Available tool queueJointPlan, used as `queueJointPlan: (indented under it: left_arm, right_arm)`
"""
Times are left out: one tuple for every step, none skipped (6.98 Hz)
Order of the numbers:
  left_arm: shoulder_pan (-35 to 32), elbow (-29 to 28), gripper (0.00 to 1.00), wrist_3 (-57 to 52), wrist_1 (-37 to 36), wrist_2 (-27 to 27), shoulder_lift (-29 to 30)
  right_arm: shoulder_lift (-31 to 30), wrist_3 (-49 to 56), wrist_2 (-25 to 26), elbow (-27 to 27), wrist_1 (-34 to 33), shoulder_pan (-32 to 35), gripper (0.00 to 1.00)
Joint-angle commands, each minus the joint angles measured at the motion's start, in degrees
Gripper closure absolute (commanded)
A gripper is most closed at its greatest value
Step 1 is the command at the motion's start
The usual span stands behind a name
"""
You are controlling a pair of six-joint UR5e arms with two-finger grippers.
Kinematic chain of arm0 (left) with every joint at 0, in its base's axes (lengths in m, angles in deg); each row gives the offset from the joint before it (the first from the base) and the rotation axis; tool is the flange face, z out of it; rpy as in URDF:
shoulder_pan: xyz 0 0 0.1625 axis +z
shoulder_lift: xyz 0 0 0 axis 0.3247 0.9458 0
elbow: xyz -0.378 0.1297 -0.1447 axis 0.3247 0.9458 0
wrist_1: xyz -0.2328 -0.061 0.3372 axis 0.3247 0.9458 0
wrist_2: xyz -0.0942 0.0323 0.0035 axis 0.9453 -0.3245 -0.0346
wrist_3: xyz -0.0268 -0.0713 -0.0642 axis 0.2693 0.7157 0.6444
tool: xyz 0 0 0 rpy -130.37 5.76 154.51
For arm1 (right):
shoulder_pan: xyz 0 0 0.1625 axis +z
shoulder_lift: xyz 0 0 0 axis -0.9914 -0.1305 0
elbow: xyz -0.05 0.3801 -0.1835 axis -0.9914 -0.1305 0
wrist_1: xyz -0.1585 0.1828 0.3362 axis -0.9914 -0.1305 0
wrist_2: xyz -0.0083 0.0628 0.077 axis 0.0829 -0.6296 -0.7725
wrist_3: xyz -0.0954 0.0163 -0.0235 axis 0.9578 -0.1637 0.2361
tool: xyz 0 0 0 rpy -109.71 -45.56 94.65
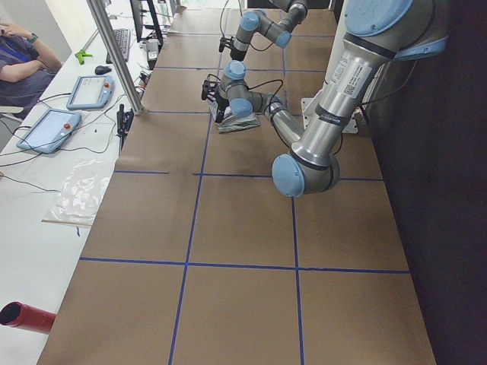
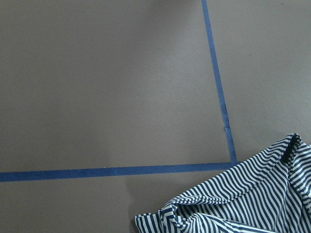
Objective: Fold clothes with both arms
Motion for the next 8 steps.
queueJointPlan:
  left_arm:
    - [-0.4, 0.1, 0.00, -0.2, 0.1, 0.0, -0.3]
    - [-0.8, 0.1, 0.00, -3.2, 0.0, 0.1, -0.4]
    - [-1.8, 0.1, 0.00, -4.4, 0.1, 1.6, -1.2]
    - [-2.3, 0.1, 0.00, -4.5, 0.1, 1.7, -1.4]
    - [-2.4, 0.1, 0.00, -4.5, 0.1, 1.7, -1.4]
    - [-2.4, 0.1, 0.00, -4.5, 0.1, 1.6, -1.5]
    - [-2.5, 0.2, 0.00, -4.5, 0.1, 1.7, -1.5]
    - [-2.5, 0.5, 0.00, -4.4, 0.1, 1.7, -1.5]
  right_arm:
    - [0.2, 1.7, 1.0, 0.8, -0.1, -1.3, 0.00]
    - [1.6, 1.7, 5.1, 1.0, 0.2, -4.2, 0.00]
    - [3.3, 0.9, 7.7, 1.0, 0.2, -7.0, 0.00]
    - [4.1, 0.9, 11.0, 0.9, 0.9, -9.0, 0.10]
    - [2.5, 3.9, 22.3, -0.1, 8.4, -11.8, 0.01]
    - [2.1, 16.7, 23.8, -1.0, 12.7, -13.6, 0.00]
    - [2.8, 25.0, 24.0, -1.8, 11.2, -15.2, 0.01]
    - [3.3, 31.4, 23.9, -3.2, 8.1, -15.3, 0.11]
